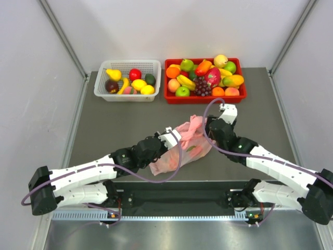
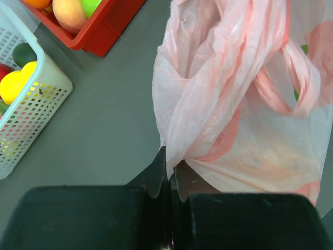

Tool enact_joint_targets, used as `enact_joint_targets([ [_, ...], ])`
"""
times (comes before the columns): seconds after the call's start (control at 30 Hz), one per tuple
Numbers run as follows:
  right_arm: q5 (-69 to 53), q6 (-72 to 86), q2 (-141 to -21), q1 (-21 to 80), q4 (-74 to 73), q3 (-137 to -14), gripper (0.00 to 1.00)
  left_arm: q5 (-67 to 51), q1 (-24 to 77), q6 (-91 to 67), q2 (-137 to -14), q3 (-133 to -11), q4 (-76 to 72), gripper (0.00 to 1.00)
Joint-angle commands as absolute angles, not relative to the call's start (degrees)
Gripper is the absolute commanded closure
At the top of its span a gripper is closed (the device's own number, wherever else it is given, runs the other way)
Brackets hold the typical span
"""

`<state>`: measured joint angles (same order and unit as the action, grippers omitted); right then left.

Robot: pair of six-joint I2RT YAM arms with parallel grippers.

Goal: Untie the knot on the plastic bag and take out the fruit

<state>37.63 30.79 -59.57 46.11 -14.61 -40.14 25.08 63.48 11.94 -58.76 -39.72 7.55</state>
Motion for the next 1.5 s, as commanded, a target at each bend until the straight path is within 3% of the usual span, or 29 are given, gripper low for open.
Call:
enact_joint_targets([
  [0.0, 50.97, 40.32, -58.19, 44.04, -11.77, -41.83, 0.32, 25.74, 63.46, 11.69, -57.48, -40.78, 4.13, 1.00],
  [0.23, 44.93, 40.43, -55.73, 32.62, -15.20, -40.70, 0.29, 31.55, 63.46, 11.52, -55.55, -39.38, 3.69, 1.00],
  [0.47, 35.60, 37.09, -51.51, 20.75, -12.30, -37.00, 0.45, 34.27, 63.37, 11.08, -55.98, -39.38, 3.69, 1.00],
  [0.63, 29.91, 35.69, -47.47, 16.09, -12.14, -36.48, 0.51, 37.26, 63.28, 11.34, -55.72, -38.50, 1.68, 1.00],
  [0.7, 26.38, 33.41, -45.63, 15.30, -10.20, -36.12, 0.58, 37.27, 63.02, 11.60, -55.81, -37.97, 0.45, 1.00],
  [0.87, 15.13, 29.10, -44.65, 14.50, -11.68, -40.06, 0.98, 37.79, 62.32, 12.83, -58.09, -37.80, -5.17, 1.00],
  [0.9, 14.07, 28.74, -44.21, 14.59, -12.04, -40.77, 1.00, 37.88, 61.53, 13.09, -58.53, -37.62, -6.49, 1.00],
  [1.03, 11.78, 26.99, -42.28, 14.33, -14.06, -44.46, 1.00, 35.43, 55.74, 13.36, -62.30, -36.83, -16.16, 1.00],
  [1.2, 13.53, 24.17, -43.06, 13.89, -18.01, -51.06, 1.00, 25.07, 45.72, 10.72, -70.65, -45.16, -22.13, 1.00],
  [1.47, 14.51, 22.06, -42.98, 13.18, -17.67, -52.39, 1.00, 20.83, 43.42, 13.10, -86.04, -55.01, -38.92, 1.00],
])
